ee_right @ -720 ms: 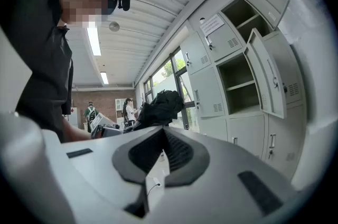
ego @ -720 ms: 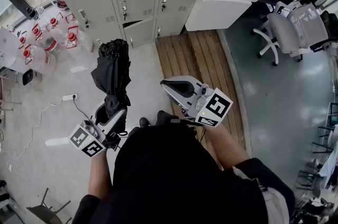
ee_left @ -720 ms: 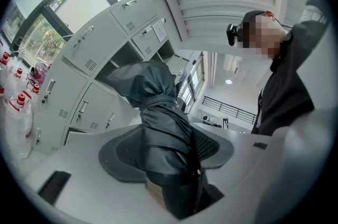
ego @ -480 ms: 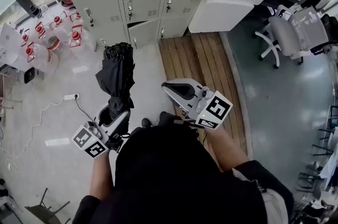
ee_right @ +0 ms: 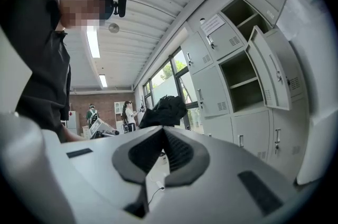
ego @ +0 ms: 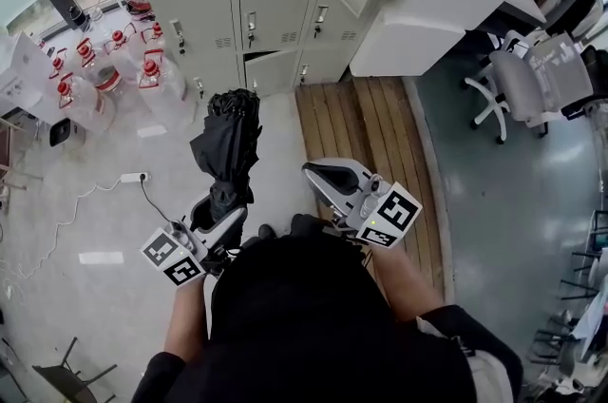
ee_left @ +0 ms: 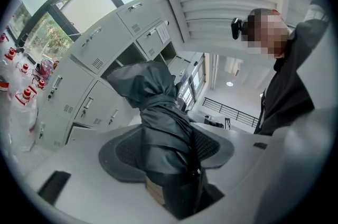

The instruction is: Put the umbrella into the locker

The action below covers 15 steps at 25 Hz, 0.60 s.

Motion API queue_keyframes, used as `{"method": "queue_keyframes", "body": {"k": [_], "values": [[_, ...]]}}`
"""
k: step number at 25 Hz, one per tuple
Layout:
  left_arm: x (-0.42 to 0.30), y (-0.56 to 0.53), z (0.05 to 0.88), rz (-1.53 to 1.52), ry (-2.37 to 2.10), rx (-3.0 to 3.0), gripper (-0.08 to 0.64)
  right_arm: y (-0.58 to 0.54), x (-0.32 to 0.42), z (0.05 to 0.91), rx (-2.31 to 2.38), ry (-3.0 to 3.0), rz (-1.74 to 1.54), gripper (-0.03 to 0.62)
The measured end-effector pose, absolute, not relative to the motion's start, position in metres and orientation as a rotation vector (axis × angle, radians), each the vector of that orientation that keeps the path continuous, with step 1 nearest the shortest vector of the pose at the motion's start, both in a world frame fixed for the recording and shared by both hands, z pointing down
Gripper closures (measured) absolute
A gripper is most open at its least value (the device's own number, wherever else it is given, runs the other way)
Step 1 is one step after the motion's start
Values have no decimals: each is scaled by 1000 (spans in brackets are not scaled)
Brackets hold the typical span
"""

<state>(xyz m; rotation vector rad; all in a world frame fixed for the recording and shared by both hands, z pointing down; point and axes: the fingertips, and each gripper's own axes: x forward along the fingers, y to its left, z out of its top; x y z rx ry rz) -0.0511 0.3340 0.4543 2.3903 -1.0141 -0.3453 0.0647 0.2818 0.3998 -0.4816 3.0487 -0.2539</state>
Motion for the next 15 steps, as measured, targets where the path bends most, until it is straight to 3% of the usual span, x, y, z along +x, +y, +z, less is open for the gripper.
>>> {"method": "queue_keyframes", "body": {"k": [15], "values": [[-53, 320, 465, -446, -944, 2357, 304, 283, 90, 417, -709, 3069, -270, 581]]}}
